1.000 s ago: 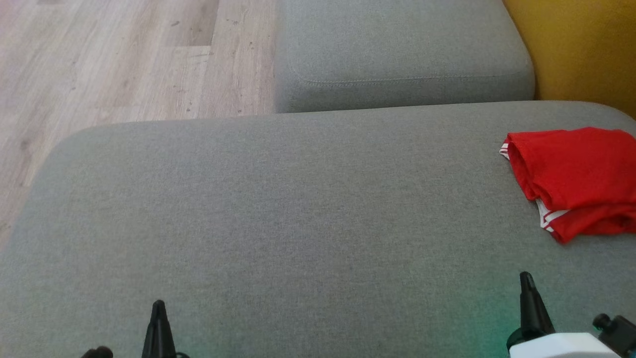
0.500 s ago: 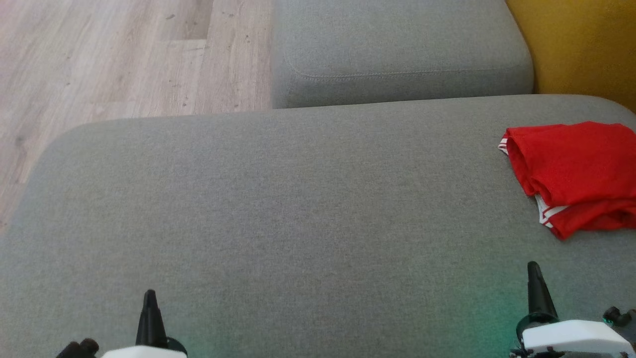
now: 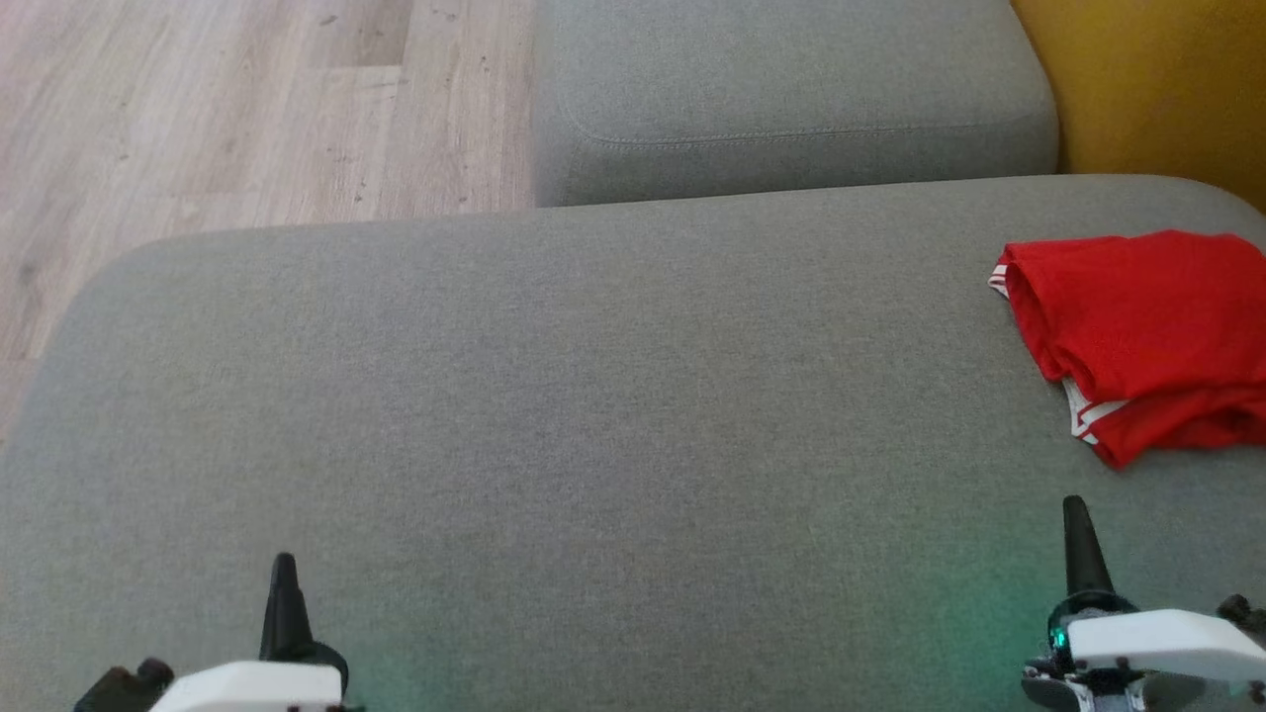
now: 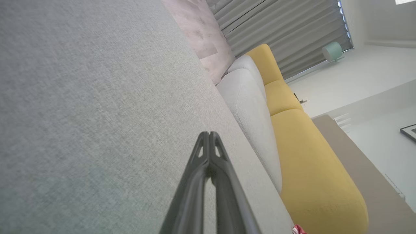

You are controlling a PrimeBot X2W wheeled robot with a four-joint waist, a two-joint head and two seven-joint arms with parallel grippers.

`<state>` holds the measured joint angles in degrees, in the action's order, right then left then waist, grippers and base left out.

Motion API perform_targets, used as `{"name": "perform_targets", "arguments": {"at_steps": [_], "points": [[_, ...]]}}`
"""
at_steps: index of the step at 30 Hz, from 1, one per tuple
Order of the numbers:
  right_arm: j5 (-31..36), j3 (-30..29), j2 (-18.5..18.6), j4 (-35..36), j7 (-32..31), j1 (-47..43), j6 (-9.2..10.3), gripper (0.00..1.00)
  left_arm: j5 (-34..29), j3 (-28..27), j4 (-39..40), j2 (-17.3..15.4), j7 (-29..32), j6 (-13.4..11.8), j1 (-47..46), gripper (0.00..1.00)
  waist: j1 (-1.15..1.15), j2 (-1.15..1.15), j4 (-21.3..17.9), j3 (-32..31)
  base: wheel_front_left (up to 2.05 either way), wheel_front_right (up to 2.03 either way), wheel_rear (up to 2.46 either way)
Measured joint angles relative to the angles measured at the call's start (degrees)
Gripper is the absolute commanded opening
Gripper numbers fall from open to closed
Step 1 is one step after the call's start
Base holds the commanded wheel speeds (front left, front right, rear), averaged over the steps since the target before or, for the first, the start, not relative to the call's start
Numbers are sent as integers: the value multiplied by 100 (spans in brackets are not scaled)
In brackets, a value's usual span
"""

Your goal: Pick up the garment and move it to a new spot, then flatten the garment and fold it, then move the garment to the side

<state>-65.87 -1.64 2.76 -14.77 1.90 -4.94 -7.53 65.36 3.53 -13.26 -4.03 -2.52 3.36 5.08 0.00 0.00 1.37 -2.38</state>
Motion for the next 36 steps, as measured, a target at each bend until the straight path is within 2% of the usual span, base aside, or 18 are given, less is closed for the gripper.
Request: {"name": "perform_targets", "arguments": {"at_steps": [36], "points": [[-2337, -379, 3, -80, -592, 696, 0, 0, 2464, -494, -193, 10, 602, 321, -676, 0, 0, 0, -120, 226, 0, 0, 0]]}}
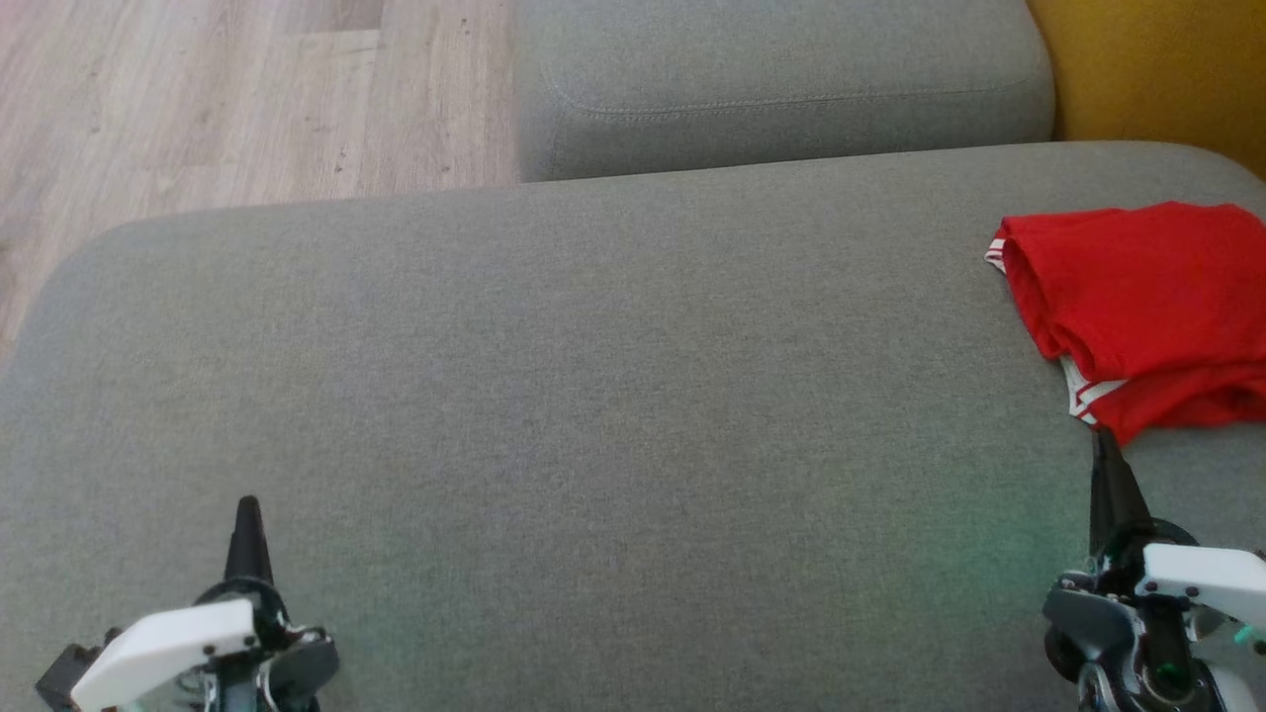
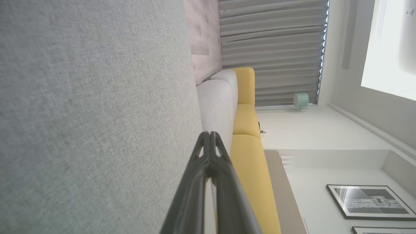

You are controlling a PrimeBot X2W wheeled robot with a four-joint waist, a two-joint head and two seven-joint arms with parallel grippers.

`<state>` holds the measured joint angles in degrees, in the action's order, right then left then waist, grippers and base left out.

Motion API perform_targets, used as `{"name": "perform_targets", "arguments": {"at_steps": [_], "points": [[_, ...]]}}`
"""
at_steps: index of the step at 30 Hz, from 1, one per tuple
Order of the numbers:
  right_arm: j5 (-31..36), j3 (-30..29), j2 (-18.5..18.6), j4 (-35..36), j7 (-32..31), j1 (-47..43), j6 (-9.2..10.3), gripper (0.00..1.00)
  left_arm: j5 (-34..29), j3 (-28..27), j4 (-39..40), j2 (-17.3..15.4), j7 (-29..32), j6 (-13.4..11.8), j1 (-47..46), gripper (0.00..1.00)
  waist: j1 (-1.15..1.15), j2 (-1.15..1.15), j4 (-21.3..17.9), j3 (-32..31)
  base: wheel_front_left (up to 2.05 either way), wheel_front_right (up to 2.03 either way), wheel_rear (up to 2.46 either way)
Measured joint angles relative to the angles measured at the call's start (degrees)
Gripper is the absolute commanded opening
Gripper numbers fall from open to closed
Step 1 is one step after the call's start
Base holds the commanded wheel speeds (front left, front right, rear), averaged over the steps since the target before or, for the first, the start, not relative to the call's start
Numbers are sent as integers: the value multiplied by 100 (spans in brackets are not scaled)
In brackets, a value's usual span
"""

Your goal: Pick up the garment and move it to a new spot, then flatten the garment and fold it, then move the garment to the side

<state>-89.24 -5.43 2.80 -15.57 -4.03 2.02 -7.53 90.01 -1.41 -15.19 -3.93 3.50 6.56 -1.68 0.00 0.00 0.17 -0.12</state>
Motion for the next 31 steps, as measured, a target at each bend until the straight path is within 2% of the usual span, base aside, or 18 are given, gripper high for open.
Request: {"name": "perform_targets", "arguments": {"at_steps": [6, 31], "points": [[-366, -63, 0, -23, -63, 70, 0, 0, 386, -57, -41, 3, 98, 54, -130, 0, 0, 0, -17, 32, 0, 0, 0], [-388, -91, 0, -24, -107, 135, 0, 0, 383, -112, -43, 29, 142, 54, -166, 0, 0, 0, -17, 31, 0, 0, 0]]}}
